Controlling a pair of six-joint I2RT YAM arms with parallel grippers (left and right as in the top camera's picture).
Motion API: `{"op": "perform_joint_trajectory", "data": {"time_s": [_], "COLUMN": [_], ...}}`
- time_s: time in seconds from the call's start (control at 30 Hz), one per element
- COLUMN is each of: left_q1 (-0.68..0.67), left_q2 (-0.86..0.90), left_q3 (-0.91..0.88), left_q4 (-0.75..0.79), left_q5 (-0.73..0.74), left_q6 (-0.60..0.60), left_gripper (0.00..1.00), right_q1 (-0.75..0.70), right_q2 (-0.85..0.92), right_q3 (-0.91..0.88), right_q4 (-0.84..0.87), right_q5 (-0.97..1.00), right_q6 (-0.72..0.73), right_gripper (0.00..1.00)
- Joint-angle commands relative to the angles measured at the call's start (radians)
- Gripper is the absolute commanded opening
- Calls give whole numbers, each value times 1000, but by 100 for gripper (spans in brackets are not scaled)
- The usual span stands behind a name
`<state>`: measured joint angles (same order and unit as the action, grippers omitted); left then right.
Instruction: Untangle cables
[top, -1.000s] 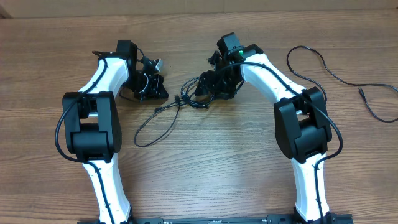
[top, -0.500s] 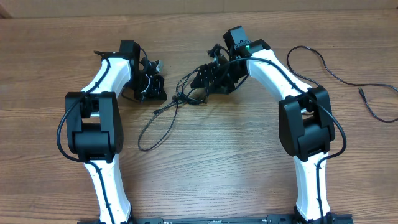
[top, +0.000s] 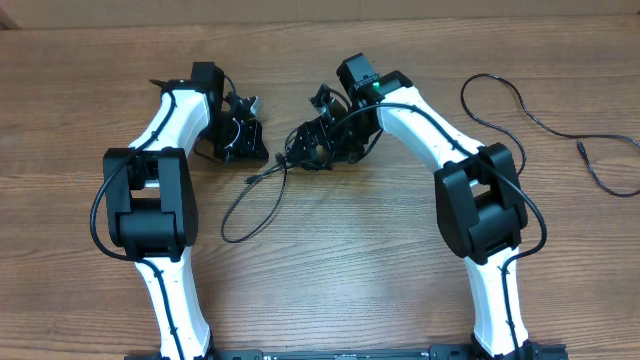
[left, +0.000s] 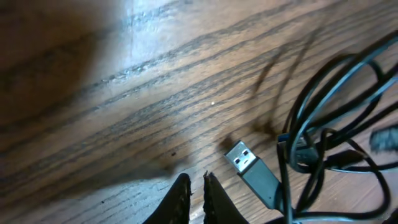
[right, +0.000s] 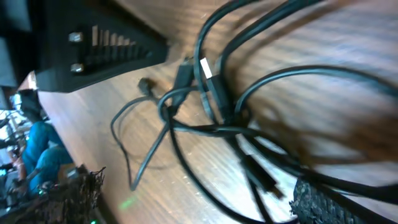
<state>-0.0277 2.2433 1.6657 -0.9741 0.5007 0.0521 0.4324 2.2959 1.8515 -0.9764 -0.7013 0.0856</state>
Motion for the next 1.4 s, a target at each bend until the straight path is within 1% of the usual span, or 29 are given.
{"op": "perform_joint_trajectory", "data": {"time_s": [0.0, 0.17, 0.27, 0.3, 0.37, 0.4, 0.43, 0.47, 0.57, 0.73, 1.13, 1.23, 1.37], "left_q1": [-4, -4, -5, -6, -10, -13, -17, -20, -28, -37, -47, -47, -47], "left_q2": [13, 13, 13, 13, 13, 13, 13, 13, 13, 13, 13, 13, 13], "left_q3": [30, 30, 30, 30, 30, 30, 30, 30, 30, 30, 30, 30, 30], "left_q4": [-8, -5, -3, 0, 7, 8, 10, 11, 18, 34, 36, 36, 36], "left_q5": [16, 13, 14, 19, 24, 24, 19, -1, -68, -63, -63, -63, -63], "left_q6": [23, 23, 22, 13, -18, -32, -29, -30, -31, -60, -60, -60, -60], "left_gripper": [14, 27, 29, 35, 58, 66, 71, 72, 76, 78, 80, 81, 82], "right_q1": [-30, -32, -32, -32, -32, -32, -32, -32, -32, -32, -32, -32, -35], "right_q2": [5, 5, 5, 5, 5, 5, 5, 5, 5, 5, 5, 5, 3], "right_q3": [13, 13, 13, 13, 13, 13, 13, 13, 13, 13, 13, 13, 18], "right_q4": [10, 10, 10, 10, 10, 10, 10, 10, 10, 10, 11, 58, 48], "right_q5": [29, 29, 29, 29, 29, 29, 29, 29, 29, 29, 29, 27, 8], "right_q6": [-15, -15, -15, -15, -15, -15, -15, -15, -15, -15, -15, 18, 22], "right_gripper": [100, 100, 100, 100, 100, 100, 100, 100, 100, 100, 100, 100, 100]}}
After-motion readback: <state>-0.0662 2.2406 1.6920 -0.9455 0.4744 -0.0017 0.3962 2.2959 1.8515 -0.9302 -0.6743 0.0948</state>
